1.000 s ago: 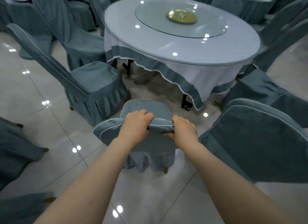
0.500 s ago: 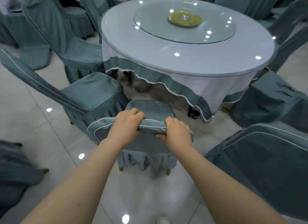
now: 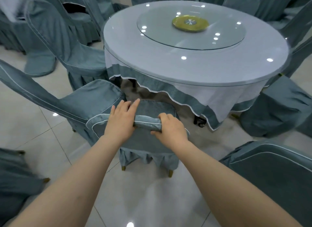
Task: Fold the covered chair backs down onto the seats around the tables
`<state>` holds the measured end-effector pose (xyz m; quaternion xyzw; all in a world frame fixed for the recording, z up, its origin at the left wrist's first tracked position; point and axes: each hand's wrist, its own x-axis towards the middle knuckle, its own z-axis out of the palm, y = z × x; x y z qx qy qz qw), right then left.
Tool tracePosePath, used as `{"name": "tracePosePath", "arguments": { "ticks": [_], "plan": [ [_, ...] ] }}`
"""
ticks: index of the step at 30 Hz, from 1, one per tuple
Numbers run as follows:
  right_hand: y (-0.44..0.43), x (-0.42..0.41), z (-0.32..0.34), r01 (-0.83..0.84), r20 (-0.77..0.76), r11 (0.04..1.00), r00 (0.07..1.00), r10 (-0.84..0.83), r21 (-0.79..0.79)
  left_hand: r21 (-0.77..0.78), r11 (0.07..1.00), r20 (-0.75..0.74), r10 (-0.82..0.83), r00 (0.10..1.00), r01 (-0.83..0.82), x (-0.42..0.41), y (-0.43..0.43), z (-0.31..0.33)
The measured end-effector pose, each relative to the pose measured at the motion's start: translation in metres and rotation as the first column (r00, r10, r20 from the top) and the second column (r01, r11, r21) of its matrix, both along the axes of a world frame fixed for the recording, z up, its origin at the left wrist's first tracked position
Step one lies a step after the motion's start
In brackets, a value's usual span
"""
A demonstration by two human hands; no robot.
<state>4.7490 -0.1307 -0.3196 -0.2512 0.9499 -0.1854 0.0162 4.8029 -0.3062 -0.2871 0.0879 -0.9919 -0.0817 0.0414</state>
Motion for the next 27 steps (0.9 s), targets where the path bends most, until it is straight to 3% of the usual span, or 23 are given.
{"name": "tracePosePath", "arguments": {
  "ticks": [4,10,19,27],
  "plan": [
    [0.012,0.019,-0.004,0.009,0.050,0.999,0.999,-0.012,0.054,0.083,0.995,0.011,0.060,0.998,-0.060,0.018,0.013,-0.002],
    [0.046,0.069,-0.004,0.103,0.148,0.987,0.982,-0.122,0.127,-0.002,0.997,0.097,-0.080,0.992,0.080,0.067,0.015,-0.007],
    [0.101,0.155,0.012,0.289,0.102,0.951,0.948,-0.300,0.107,0.080,0.965,0.118,-0.258,0.959,0.249,0.138,0.042,-0.007],
    [0.224,0.207,0.047,0.455,0.054,0.882,0.884,-0.464,0.128,0.075,0.886,0.081,-0.463,0.883,0.457,0.137,0.147,0.015]
  ]
}}
